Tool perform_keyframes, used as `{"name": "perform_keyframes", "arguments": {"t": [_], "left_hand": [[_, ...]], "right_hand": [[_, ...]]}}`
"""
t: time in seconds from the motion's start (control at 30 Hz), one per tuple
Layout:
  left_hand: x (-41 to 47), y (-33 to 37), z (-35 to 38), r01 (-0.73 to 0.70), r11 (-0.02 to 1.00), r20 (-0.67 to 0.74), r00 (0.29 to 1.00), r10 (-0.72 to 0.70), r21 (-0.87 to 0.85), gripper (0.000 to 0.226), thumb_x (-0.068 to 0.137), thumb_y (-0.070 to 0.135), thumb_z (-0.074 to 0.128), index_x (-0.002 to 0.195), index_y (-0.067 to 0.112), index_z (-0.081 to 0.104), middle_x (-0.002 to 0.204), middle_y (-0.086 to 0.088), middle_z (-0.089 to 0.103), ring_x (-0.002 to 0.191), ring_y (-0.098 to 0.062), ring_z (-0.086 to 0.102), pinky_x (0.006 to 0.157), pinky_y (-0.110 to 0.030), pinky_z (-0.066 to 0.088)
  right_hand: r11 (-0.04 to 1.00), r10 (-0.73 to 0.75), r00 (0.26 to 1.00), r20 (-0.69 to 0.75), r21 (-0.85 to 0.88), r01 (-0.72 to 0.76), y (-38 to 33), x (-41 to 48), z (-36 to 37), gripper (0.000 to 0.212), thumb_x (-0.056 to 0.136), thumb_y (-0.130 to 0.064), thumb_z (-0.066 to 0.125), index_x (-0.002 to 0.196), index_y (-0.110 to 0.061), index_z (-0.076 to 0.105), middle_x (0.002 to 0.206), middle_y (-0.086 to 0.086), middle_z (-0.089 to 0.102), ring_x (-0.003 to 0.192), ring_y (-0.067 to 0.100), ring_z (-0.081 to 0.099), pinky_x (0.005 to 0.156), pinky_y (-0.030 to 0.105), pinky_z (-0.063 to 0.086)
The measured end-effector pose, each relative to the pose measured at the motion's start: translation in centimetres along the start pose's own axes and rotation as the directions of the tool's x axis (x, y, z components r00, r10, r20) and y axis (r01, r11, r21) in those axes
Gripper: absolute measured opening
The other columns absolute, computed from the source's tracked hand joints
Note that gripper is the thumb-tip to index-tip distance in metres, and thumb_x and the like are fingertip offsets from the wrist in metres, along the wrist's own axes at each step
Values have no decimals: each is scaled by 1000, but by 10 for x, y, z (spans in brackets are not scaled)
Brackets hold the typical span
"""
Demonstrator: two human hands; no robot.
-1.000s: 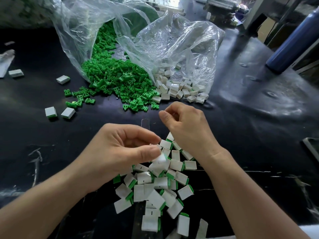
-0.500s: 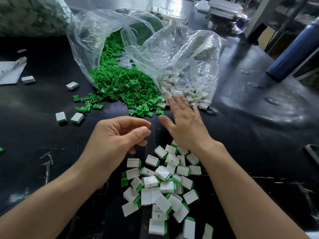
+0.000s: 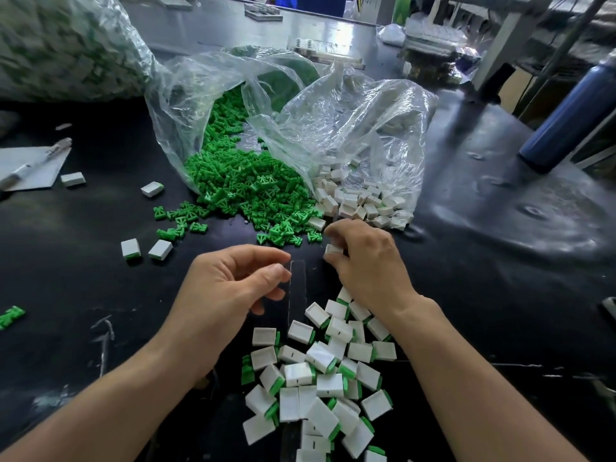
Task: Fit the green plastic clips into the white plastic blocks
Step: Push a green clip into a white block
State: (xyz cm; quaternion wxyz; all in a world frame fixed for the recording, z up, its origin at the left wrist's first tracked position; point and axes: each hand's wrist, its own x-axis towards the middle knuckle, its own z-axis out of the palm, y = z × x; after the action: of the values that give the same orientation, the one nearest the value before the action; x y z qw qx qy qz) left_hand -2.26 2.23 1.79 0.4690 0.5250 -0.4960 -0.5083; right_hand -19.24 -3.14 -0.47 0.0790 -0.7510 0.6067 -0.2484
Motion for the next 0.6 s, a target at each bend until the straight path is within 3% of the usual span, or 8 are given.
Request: {"name": "perform_keyframes", "arguments": {"t": [0.13,0.33,0.47,0.53,0.6], "left_hand": [[4,-5,1,75,997,3,997,-75,-18,18,81,4,64,87,21,69,80,-3,74,62,-10,67,51,-17,51],[4,-7,2,108,994,69,992,-106,-24,15,78,7,66,91,13,68,74,-8,73,61,-9,66,54,-17,52],[7,-6,0,123,991,-4,992,-124,-54,13,80,-3,64,85,7,69,64,-6,70,54,-10,64,51,-18,53],[7,-4,1,152,984,-16,988,-154,-97,14,80,-7,62,84,5,68,64,-5,70,54,-12,65,51,-18,54],[7,-4,2,173,976,2,985,-174,-132,15,81,-10,59,82,3,67,65,-7,70,55,-13,66,51,-19,55]], "right_hand": [[965,-30,1000,-1,261,29,-18,-10,-10,21,79,-16,70,95,-13,57,84,-5,62,79,15,59,77,28,44],[906,-212,977,33,382,184,-39,-24,-7,13,78,-2,65,88,-6,58,83,6,65,75,23,60,68,34,45],[894,-234,972,18,398,208,-37,-24,-7,14,79,0,60,93,-4,63,89,5,67,81,14,59,75,22,45],[947,-160,987,-14,279,157,-32,-19,-7,21,83,-7,60,103,-8,65,102,3,67,94,14,59,86,20,40],[990,-103,994,24,100,101,-24,-13,-5,34,89,-18,56,123,-14,57,128,0,57,120,13,48,103,23,29]]}}
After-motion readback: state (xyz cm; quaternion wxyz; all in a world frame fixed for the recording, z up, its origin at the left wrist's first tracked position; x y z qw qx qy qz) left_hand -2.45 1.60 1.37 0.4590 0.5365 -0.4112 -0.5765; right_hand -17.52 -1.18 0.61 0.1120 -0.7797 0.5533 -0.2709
